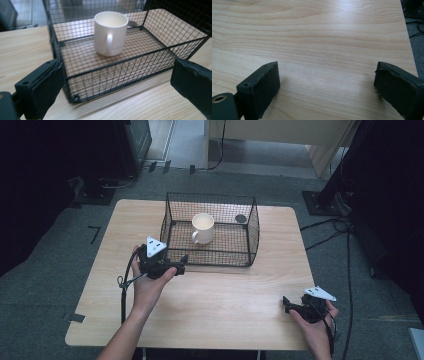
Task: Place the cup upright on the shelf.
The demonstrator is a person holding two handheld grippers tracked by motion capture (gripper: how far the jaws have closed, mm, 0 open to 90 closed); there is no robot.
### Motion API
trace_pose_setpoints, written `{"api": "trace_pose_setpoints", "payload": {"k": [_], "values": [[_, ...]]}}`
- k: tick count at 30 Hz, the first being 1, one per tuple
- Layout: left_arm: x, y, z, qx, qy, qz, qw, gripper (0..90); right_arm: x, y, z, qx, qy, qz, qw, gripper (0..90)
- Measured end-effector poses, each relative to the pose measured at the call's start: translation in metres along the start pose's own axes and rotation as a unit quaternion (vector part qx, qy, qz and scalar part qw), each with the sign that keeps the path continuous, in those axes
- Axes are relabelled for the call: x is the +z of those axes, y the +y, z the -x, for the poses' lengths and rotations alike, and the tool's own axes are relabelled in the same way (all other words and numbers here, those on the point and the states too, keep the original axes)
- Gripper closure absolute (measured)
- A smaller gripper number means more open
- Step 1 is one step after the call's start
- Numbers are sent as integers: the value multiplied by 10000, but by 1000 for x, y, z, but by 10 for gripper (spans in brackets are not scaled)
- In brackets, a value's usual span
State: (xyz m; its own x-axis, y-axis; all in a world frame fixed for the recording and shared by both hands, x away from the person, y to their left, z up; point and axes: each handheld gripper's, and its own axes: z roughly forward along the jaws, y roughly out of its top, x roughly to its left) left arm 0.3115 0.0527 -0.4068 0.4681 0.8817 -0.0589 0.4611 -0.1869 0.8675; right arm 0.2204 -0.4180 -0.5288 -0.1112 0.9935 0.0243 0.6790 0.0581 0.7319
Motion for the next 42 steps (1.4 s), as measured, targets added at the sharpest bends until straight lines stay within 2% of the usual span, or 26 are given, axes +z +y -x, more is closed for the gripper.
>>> {"api": "trace_pose_setpoints", "payload": {"k": [7,21,26,34,37,42], "values": [[-8,-24,-9,6,100,-157,9998,0,0,0,0,-11,-1,0,10000,60],[-19,-73,-31,-130,351,-373,9986,0,0,0,0,-11,0,2,10000,60],[-22,-91,-40,-237,449,-482,9975,0,0,0,0,-13,-3,3,10000,60],[-32,-115,-53,-215,579,-590,9963,0,0,0,0,-13,-3,4,10000,60],[-34,-122,-58,-270,635,-656,9955,0,0,0,0,-14,-3,5,10000,60],[-39,-132,-66,-138,786,-820,9934,0,0,0,0,-9,-3,3,10000,60]]}}
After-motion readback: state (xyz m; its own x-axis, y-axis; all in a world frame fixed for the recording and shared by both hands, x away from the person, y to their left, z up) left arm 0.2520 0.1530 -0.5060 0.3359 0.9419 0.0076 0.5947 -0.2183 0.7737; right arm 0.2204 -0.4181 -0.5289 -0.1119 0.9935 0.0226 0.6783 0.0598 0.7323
